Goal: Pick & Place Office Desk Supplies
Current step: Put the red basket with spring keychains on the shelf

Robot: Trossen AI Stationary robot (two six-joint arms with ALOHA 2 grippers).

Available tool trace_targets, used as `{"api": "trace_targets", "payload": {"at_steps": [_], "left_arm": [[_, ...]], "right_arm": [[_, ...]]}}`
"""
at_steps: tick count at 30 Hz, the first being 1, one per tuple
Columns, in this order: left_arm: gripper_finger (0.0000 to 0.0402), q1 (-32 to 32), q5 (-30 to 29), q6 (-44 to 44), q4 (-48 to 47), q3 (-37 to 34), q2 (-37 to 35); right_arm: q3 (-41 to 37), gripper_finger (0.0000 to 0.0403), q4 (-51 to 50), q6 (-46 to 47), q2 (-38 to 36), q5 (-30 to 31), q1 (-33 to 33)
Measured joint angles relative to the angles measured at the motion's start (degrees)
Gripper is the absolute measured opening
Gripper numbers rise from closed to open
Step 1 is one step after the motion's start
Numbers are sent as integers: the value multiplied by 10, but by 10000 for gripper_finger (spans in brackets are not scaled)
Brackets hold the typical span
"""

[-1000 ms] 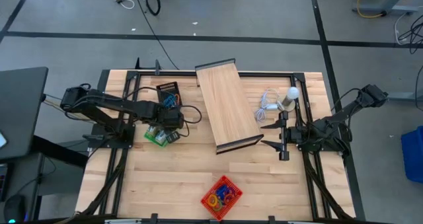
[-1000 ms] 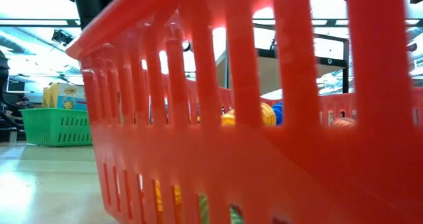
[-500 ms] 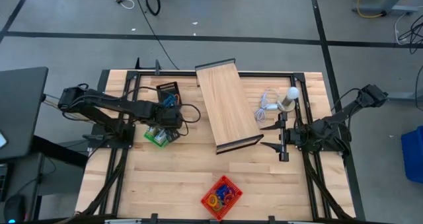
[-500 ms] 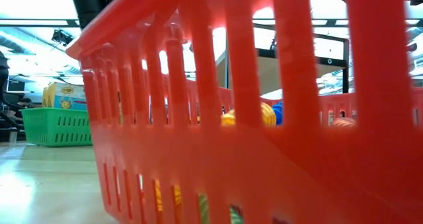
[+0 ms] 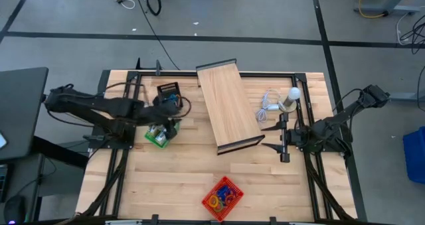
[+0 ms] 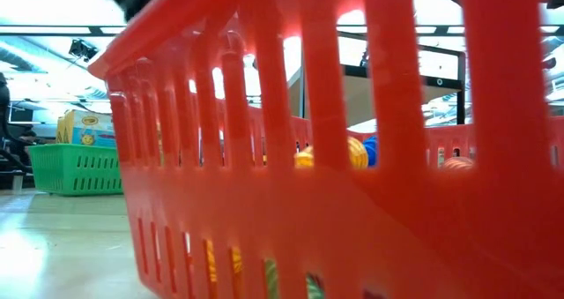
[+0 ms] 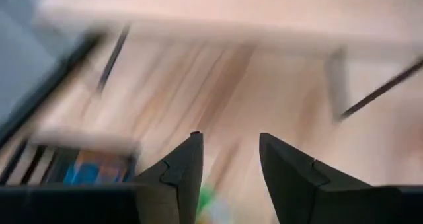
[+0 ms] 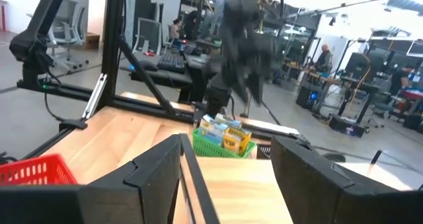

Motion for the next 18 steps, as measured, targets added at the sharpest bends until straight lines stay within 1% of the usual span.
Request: {"api": "trace_targets", "payload": {"at_steps": [4,6,8,10,13,16,18], "left_arm": [[149,-74,-5,125,168,0,-21],[147,-115,6,198,240,0,-22],[146,-148,27,255,301,1,-18],[146,-170,32,287,320,1,-13],[146,-182,24,289,318,1,-4],[146,-182,23,293,319,0,9],[146,-182,23,303,320,0,16]], "right_arm": [[0,242,-15,28,13,0,0],[0,242,-18,43,34,-4,0],[0,242,-14,58,58,-27,0],[9,242,-15,77,89,-50,0],[34,242,-16,104,141,-70,0],[80,242,-43,124,201,-92,9],[121,242,-79,127,248,-96,21]]}}
